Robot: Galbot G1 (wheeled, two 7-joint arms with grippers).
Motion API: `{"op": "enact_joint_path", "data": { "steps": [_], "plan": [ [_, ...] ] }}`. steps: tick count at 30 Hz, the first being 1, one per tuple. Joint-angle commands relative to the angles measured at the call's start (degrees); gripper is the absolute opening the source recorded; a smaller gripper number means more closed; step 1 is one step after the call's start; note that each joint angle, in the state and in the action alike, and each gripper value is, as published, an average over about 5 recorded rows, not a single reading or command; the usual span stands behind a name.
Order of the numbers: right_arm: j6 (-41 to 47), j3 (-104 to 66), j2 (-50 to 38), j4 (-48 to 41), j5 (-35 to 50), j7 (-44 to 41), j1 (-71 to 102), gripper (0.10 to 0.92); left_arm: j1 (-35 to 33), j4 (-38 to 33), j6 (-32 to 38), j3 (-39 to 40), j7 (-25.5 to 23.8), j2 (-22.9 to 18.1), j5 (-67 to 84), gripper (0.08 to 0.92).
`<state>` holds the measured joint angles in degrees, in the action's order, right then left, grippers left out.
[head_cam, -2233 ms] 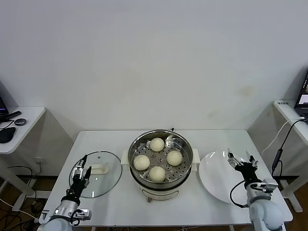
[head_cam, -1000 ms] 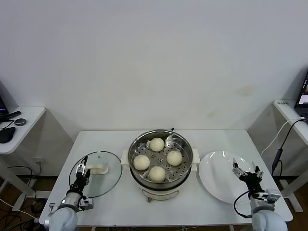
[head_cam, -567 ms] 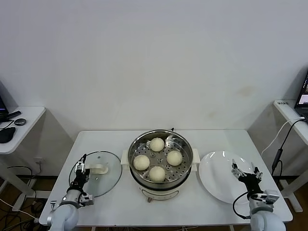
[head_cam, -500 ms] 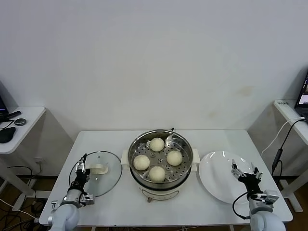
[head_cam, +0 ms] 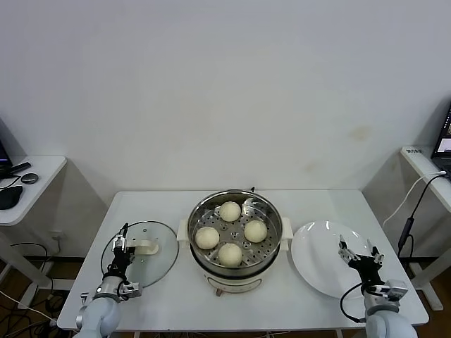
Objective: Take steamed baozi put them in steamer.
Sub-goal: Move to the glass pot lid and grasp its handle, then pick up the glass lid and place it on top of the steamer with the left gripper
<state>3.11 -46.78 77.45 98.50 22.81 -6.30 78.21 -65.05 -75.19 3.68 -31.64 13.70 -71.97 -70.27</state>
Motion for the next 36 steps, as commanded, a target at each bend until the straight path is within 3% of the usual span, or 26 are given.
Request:
{"op": "enact_joint_path", "data": {
  "steps": [1,13,21,29,36],
  "plan": [
    [-0.12,-0.04,0.10,0.13,-0.31,0.01,0.08,0.823,0.40,1.95,1.72,0.03,0.70,0.09,0.63,0.749],
    [-0.29,-0.19,0.51,0.35,-0.79,-0.06,0.49,0.823,0.79,3.96,-0.25,-0.34,1.92,0.11,1.86,0.403],
    [-0.41,-0.03,0.89,0.31,-1.45,-0.21,0.42,0.823,-2.52,-10.78,-21.03,-1.45,-5.04,-2.65,8.63,0.190],
    [-0.35,0.31,1.04,0.29,-1.48,-0.30,0.26,0.823,-6.44,-23.79,-34.00,-0.44,-5.69,-3.82,2.43,0.174],
    [0.08,0.28,1.59,1.35,-1.70,-0.36,0.67,0.823,-5.73,-32.65,-43.02,-2.13,-15.42,-6.73,-6.93,0.174]
  ]
}}
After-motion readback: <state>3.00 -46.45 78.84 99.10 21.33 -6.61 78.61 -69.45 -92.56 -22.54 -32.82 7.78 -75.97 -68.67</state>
